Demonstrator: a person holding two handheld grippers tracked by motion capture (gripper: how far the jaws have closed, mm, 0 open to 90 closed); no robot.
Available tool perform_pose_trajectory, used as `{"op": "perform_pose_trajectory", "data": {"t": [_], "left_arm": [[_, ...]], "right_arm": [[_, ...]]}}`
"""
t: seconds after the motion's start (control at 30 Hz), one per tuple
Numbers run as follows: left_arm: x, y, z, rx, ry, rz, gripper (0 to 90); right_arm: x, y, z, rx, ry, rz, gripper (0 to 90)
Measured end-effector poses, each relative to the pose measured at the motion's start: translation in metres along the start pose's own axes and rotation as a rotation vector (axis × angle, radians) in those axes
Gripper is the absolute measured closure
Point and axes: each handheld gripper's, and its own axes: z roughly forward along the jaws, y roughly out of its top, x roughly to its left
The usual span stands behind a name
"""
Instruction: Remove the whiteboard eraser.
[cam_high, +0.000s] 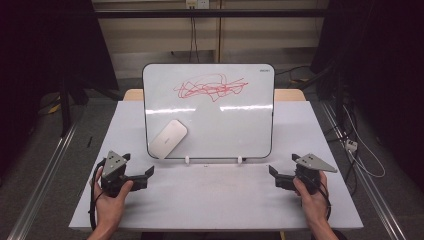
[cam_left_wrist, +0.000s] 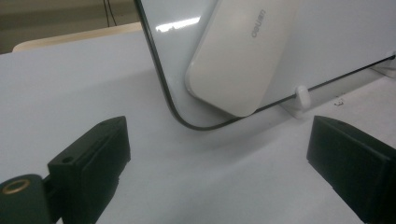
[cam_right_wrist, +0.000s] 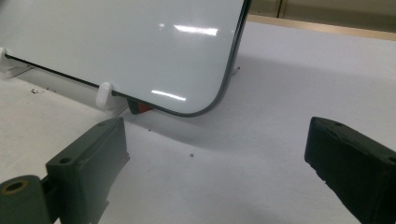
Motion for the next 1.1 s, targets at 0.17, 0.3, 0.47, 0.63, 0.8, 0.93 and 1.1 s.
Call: {"op": "perform_pose_trajectory", "data": {"t": [0.17,0.3,0.47,0.63,0.8,0.93,1.1], "left_arm": [[-0.001,0.002,0.001,0.006,-0.010,-0.002,6.7],[-0.002,0.003,0.004,0.015,-0.028,-0.006,8.7],[0.001,0.006,0.008,0.051,-0.061,-0.026,9.5],[0.003,0.010,0.010,0.051,-0.041,-0.008,9.9],[0.001,0.016,0.010,0.058,-0.030,0.016,8.3],[-0.003,0.023,0.014,0.066,-0.051,0.047,7.6],[-0.014,0.038,0.021,0.069,-0.056,0.118,7.2]], "right_arm": [[0.000,0.000,0.000,0.001,0.001,0.002,5.6],[0.000,0.000,0.000,0.003,0.005,0.010,5.9],[0.000,0.000,0.001,0.001,0.008,0.005,5.9],[0.001,0.000,0.001,0.004,0.006,0.001,6.0],[0.001,0.000,0.001,0.009,0.006,0.003,6.0],[0.002,0.000,0.002,0.011,0.008,0.000,6.0],[0.004,0.001,0.003,0.015,0.016,0.001,6.0]]}}
